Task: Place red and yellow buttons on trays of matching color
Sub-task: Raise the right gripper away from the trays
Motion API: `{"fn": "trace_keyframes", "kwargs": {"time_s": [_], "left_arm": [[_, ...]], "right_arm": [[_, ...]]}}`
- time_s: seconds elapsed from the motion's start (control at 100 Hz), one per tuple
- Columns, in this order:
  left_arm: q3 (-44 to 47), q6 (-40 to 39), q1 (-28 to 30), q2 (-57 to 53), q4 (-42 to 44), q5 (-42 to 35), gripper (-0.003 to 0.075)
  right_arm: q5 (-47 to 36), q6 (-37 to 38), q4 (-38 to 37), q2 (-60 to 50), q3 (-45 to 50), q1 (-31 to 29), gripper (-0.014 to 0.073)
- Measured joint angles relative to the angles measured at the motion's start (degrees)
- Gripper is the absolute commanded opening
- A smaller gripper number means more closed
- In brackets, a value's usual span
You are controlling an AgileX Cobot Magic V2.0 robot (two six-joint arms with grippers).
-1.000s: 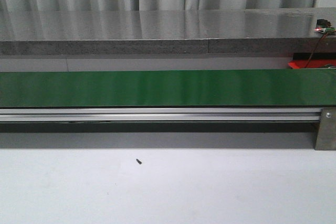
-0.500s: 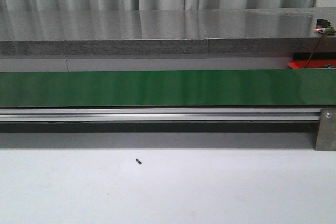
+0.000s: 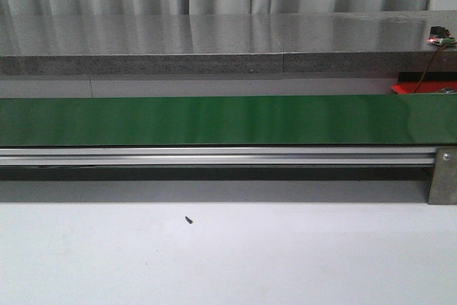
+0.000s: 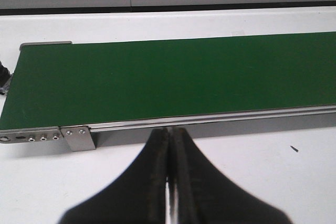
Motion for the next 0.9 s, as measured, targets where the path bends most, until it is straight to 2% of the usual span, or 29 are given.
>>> {"fn": "trace_keyframes", "kwargs": {"time_s": [0.34, 0.61, 0.84, 0.9], "left_arm": [[-0.11, -1.13, 0.88, 0.0, -0.11, -0.97, -0.002], [-6.15, -3.46, 8.52, 6.36, 1.12, -1.85, -0.002], [-11.61, -4.49, 15.16, 17.08, 1.26, -2.19, -0.0017], [-13.1, -4.63, 16.76, 20.79, 1.26, -2.18, 0.0008]], "right_arm": [[-0.13, 0.0, 0.0, -0.63, 0.0, 0.0, -0.0067], [-0.26, 0.0, 0.0, -0.63, 0.0, 0.0, -0.0067], [-0.3, 0.0, 0.0, -0.63, 0.0, 0.0, -0.0067], [-0.3, 0.0, 0.0, -0.63, 0.0, 0.0, -0.0067]]}}
